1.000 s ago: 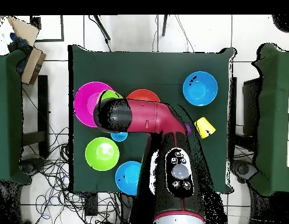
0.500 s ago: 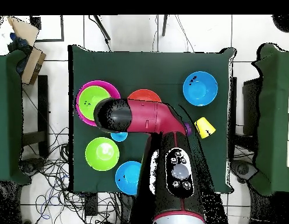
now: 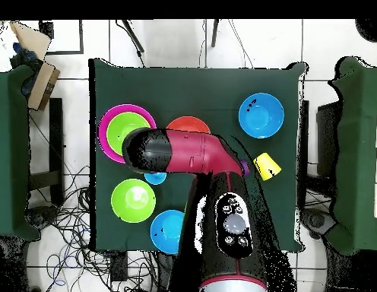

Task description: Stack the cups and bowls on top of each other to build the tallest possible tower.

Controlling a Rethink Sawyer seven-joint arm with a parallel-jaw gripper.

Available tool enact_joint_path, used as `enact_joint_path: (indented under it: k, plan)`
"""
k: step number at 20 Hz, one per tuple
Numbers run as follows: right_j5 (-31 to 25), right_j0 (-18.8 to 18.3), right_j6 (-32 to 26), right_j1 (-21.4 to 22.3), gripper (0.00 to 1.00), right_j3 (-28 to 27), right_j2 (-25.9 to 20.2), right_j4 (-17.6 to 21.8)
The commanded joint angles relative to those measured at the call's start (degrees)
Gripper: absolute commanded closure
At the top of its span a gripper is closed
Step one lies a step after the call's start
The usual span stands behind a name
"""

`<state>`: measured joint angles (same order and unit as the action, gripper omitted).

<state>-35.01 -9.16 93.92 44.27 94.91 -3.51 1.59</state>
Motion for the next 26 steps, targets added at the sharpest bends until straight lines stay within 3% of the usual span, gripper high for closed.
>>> enact_joint_path:
  k: [1,15,26]
  plan:
    - [5.7,2.1,8.9,-4.0,0.00,3.1,-1.2,1.8]
    - [4.9,4.0,7.8,-4.8,0.00,2.5,1.0,2.5]
    - [6.3,2.7,7.1,-4.4,0.00,4.3,0.0,1.2]
